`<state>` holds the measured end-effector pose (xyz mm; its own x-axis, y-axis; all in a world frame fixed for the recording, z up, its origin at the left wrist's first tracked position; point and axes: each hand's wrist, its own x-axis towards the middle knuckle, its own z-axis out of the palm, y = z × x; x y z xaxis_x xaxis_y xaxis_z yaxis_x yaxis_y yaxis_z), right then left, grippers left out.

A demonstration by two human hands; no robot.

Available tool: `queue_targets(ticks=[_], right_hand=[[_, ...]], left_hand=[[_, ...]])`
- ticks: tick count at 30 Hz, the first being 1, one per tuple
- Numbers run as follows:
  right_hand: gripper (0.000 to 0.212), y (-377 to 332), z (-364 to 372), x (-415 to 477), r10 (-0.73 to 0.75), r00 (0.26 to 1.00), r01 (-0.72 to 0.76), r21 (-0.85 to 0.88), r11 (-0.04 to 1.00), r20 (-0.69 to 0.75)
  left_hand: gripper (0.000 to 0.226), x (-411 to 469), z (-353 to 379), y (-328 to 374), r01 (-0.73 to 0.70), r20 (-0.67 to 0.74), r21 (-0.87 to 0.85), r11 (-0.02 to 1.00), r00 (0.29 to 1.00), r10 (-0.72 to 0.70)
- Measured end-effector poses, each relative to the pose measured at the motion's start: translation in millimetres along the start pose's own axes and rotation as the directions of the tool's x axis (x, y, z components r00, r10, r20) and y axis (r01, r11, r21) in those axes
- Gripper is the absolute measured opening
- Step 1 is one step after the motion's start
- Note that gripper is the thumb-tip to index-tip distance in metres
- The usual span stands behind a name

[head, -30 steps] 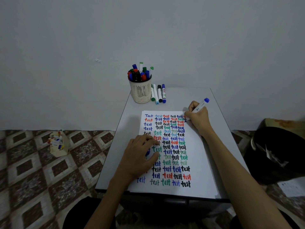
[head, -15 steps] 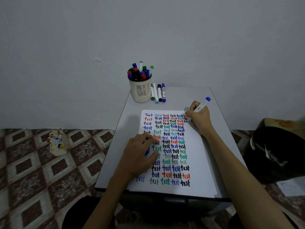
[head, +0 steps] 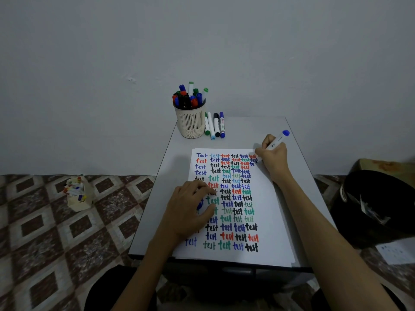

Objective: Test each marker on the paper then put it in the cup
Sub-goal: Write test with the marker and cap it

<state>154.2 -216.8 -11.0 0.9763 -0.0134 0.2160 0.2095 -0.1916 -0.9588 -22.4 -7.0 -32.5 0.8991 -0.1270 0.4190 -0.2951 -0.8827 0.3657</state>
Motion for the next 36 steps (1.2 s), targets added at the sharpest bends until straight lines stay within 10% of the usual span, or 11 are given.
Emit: queue_targets(ticks=[29,36], right_hand=[[0.035,-1.9,0.3,-3.2,-0.008,1.0,0.008,-0.006,1.0,0.012],[0.034,-4.5,-10.0,-2.6,0.116,0.977,-0.043,0.362,0.931,-0.181]], left_hand=[[0.036,-0.1,-0.1,-0.7,0.011,0.008,-0.023,1.0,1.0,-0.011],[0.036,-1.0,-5.2,-0.9,0.031,-0.01,-0.052,0.998,0.999,-0.032]])
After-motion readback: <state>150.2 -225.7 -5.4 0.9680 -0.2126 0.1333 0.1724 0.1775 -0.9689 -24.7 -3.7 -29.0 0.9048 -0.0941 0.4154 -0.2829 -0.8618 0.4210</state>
